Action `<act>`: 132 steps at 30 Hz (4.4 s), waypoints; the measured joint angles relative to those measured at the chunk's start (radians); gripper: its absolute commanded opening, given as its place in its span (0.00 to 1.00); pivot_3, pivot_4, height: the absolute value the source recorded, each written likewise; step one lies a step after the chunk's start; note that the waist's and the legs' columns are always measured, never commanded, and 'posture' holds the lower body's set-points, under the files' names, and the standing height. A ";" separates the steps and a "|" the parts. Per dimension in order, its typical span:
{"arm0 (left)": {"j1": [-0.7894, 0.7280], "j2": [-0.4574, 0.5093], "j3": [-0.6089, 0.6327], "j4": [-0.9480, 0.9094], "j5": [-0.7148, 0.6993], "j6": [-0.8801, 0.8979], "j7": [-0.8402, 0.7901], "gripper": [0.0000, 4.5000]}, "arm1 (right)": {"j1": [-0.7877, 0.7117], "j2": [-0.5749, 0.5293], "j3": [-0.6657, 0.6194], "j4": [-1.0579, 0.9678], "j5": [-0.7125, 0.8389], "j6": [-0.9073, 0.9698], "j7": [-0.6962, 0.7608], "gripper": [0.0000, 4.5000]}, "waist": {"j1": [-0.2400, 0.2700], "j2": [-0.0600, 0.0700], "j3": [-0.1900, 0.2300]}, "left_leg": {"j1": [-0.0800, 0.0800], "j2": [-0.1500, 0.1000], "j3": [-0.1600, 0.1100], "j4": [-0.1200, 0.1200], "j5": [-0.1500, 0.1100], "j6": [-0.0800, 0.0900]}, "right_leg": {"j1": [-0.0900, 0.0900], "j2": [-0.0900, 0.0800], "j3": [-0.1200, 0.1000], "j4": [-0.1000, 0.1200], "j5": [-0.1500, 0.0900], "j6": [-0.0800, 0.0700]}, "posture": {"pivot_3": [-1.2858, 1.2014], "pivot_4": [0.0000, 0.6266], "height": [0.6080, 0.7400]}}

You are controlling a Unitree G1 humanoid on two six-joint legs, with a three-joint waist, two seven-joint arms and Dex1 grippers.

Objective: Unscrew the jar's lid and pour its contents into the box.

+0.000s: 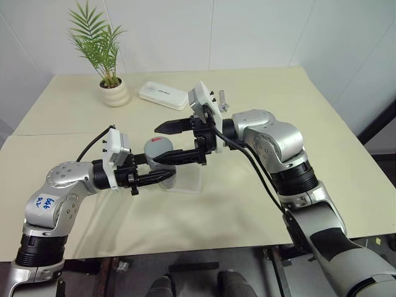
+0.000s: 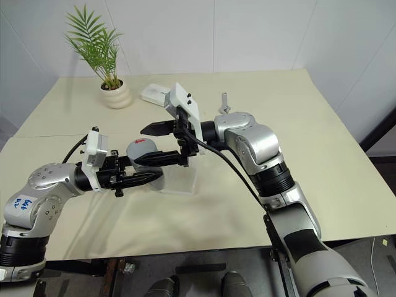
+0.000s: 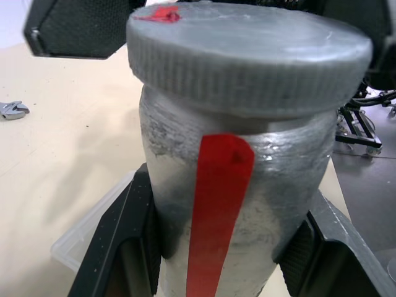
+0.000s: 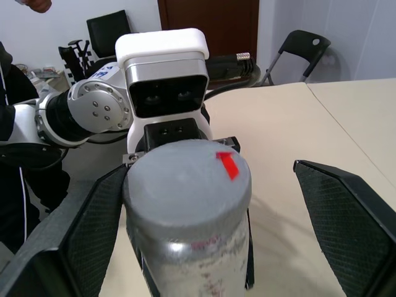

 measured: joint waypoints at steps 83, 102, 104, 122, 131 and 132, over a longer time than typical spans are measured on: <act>0.075 0.046 0.082 -0.042 -0.039 0.054 0.007 0.44 | 0.212 -0.094 -0.201 0.082 -0.039 -0.254 -0.178 0.56 | 0.005 -0.001 -0.001 | -0.001 0.003 0.001 0.000 0.000 -0.004 | -0.006 0.005 0.002 0.007 -0.002 -0.004 | 0.52 0.24 1.00; 0.012 0.017 0.128 -0.009 -0.077 0.103 0.144 0.44 | 0.404 -0.122 -0.319 0.551 -0.226 -0.757 -0.281 0.99 | -0.024 -0.001 0.001 | 0.001 0.004 0.005 0.002 0.003 -0.008 | -0.007 0.009 0.011 0.013 -0.001 -0.003 | 0.52 0.24 1.00; 0.004 0.019 0.128 0.003 -0.074 0.103 0.151 0.44 | 0.426 -0.133 -0.318 0.438 -0.205 -0.706 -0.266 0.99 | -0.023 -0.001 0.001 | 0.001 0.004 0.005 0.002 0.003 -0.008 | -0.007 0.009 0.011 0.014 -0.001 -0.003 | 0.52 0.24 1.00; -0.234 0.134 -0.223 0.247 0.585 -0.321 0.302 0.44 | 0.641 -0.403 -0.204 -0.488 0.023 -0.030 -0.214 0.99 | 0.009 -0.003 0.002 | -0.001 0.004 0.005 0.004 0.003 -0.008 | -0.006 0.009 0.011 0.008 0.000 -0.002 | 0.52 0.24 1.00; -0.279 0.142 -0.394 0.361 1.252 -0.731 0.852 0.44 | 0.655 -0.359 -0.214 -0.479 0.024 -0.028 -0.301 0.99 | 0.022 -0.004 0.003 | -0.001 0.004 0.006 0.004 0.002 -0.006 | -0.007 0.009 0.012 0.007 0.000 -0.001 | 0.52 0.24 1.00; -0.281 0.151 -0.412 0.364 1.326 -0.765 0.919 0.44 | 0.655 -0.351 -0.215 -0.479 0.024 -0.028 -0.309 0.99 | 0.025 -0.004 0.003 | -0.001 0.004 0.006 0.004 0.002 -0.006 | -0.007 0.009 0.012 0.007 0.000 -0.001 | 0.52 0.24 1.00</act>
